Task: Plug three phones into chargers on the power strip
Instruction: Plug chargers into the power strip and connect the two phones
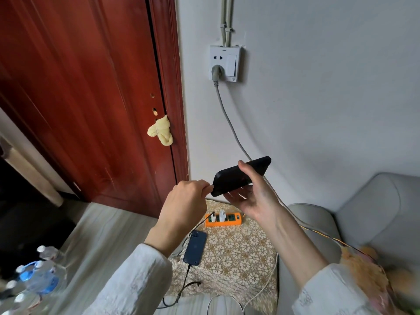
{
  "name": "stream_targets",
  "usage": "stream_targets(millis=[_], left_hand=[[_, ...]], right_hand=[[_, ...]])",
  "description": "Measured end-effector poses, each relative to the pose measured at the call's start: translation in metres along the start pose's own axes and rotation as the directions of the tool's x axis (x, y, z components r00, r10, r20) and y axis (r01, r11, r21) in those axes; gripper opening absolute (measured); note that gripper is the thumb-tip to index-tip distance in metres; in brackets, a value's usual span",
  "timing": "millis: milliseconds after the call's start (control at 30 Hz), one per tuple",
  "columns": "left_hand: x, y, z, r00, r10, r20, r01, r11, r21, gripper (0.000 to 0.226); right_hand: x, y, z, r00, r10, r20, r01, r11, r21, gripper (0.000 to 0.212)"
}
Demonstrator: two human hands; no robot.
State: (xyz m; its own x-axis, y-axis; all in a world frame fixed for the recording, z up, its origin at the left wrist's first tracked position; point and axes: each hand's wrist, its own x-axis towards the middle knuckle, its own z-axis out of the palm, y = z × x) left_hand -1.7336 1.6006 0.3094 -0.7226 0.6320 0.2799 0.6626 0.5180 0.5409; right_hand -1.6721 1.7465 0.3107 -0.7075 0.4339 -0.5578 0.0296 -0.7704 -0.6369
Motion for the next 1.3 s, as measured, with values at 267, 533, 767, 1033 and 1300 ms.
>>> stream_targets(millis=[267, 533, 767, 1033, 1300], left_hand=[[-0.014, -0.008, 0.025, 0.999, -0.008, -0.033, 0.008, 1.000, 0.020, 0.023], [-0.034, -0.049, 0.067, 0.879, -0.160, 0.449, 0.205, 0.978, -0.052, 0.022], [-0.079, -0.143, 0.084, 0.646, -0.516, 0.563, 0.125, 0.799, 0.589, 0.029], [-0.138, -0.221, 0.155, 0.358, -0.645, 0.675, 0.169, 0.756, 0.632, 0.035], [-0.164, -0.314, 0.242, 0.464, -0.759, 0.457, 0.173, 0.584, 0.793, 0.025]], right_hand=[[0.015, 0.020, -0.016, 0.999, 0.013, -0.052, -0.017, 0.997, -0.078, 0.034], [0.046, 0.028, -0.045, 0.996, 0.012, -0.090, -0.047, 0.921, -0.387, 0.038], [0.106, 0.048, -0.099, 0.944, -0.043, -0.327, -0.199, 0.715, -0.671, 0.047], [0.196, 0.140, -0.149, 0.878, -0.023, -0.479, -0.443, 0.340, -0.829, 0.083], [0.286, 0.257, -0.192, 0.840, -0.039, -0.541, -0.516, 0.248, -0.820, 0.082]])
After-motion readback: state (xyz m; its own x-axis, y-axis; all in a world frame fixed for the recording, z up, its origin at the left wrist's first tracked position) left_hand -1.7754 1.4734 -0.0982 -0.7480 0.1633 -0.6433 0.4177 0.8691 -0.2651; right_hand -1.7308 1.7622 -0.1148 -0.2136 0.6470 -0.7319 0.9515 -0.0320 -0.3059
